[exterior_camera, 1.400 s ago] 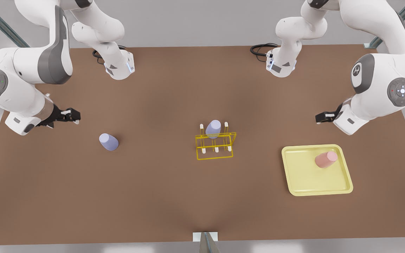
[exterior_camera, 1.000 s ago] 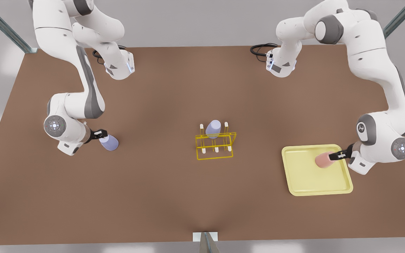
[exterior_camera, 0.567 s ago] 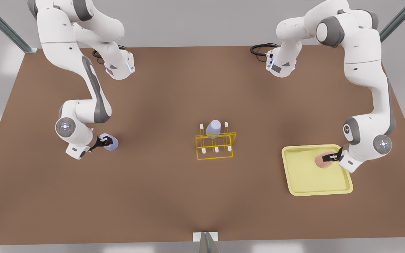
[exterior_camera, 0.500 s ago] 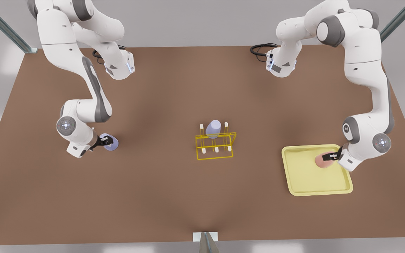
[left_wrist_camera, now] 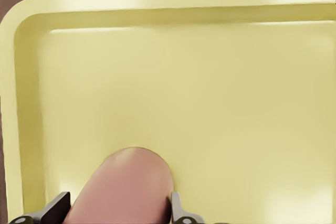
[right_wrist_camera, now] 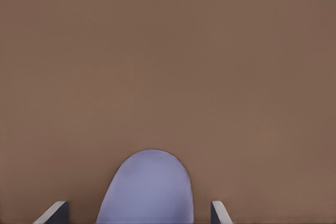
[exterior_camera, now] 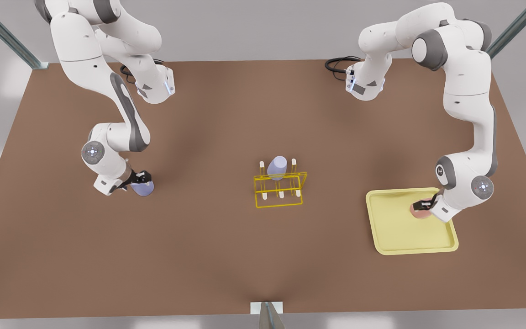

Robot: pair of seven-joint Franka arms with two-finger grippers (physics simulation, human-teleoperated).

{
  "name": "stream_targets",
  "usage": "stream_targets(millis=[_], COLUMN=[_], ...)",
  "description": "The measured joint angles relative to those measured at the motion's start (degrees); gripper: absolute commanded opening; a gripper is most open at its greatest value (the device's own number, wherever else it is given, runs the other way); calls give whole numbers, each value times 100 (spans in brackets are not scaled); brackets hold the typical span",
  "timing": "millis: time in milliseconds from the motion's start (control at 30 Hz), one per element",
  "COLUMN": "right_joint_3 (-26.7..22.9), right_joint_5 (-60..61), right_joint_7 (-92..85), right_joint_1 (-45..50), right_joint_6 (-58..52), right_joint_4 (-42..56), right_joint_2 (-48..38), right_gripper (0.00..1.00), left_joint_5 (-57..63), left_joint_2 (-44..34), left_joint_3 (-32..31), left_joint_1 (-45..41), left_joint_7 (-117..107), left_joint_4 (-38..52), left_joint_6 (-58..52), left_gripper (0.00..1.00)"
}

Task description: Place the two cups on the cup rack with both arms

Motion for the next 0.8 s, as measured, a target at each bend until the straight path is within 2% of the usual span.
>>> stream_targets(millis=[300,400,500,567,633,800], right_joint_3=[-1,-10,-23,-29,-30,-30], right_joint_5=[214,229,235,238,240,236], right_joint_7=[57,70,79,84,87,83], right_joint_1=[2,1,-3,4,4,-35], right_joint_6=[-45,-44,-28,-20,-17,-27], right_joint_4=[-114,-114,-112,-106,-104,-86], right_joint_2=[136,243,354,365,365,360], right_gripper=[100,100,100,100,100,93], left_joint_5=[-17,-13,-6,-4,0,12], left_joint_2=[-45,-129,-253,-594,-758,-641], left_joint_3=[2,2,-5,-6,-310,-861], left_joint_1=[12,2,-51,-435,-769,-1929], left_joint_7=[111,116,112,38,-162,-1053], left_joint_4=[-69,-69,-54,-40,167,1423], left_joint_6=[-17,-79,-119,-288,-552,-1537], left_gripper=[87,81,81,81,81,82])
